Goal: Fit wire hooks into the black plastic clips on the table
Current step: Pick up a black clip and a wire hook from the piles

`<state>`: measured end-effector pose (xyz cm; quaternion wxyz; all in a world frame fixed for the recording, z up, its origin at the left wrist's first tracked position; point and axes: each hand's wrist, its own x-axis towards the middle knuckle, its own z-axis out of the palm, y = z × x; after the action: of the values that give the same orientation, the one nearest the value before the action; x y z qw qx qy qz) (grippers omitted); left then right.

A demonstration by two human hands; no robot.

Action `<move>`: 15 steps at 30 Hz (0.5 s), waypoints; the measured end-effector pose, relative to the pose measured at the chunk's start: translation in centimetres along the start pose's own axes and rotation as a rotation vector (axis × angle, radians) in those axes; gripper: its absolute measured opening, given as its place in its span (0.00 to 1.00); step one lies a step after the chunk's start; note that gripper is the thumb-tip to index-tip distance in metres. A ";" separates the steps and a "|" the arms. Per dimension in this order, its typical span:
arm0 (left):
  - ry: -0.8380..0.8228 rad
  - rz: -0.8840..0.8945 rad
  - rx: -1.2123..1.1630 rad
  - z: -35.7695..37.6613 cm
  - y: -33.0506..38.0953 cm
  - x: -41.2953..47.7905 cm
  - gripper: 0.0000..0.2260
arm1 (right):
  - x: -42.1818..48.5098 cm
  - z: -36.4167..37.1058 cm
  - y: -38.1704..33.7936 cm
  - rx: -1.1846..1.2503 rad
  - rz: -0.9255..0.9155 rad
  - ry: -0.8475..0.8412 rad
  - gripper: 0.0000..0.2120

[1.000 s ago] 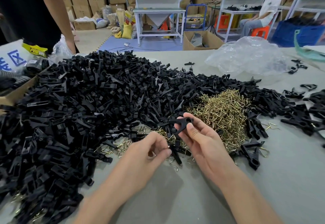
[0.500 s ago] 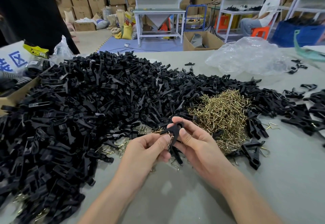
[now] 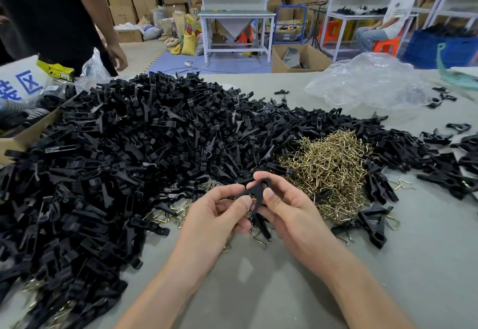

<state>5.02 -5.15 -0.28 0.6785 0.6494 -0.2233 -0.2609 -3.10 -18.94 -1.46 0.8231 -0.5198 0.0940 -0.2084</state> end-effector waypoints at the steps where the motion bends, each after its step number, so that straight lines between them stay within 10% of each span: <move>1: -0.022 0.000 -0.017 0.0 0.0 0.0 0.09 | 0.0 0.0 0.0 0.051 0.011 -0.002 0.11; 15: -0.067 0.042 -0.085 0.2 0.1 0.1 0.12 | -0.2 0.5 -0.3 0.107 0.100 -0.025 0.16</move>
<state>4.99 -5.36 -0.15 0.7031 0.6059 -0.2482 -0.2774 -3.14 -18.60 -1.01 0.8601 -0.4724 0.0985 -0.1652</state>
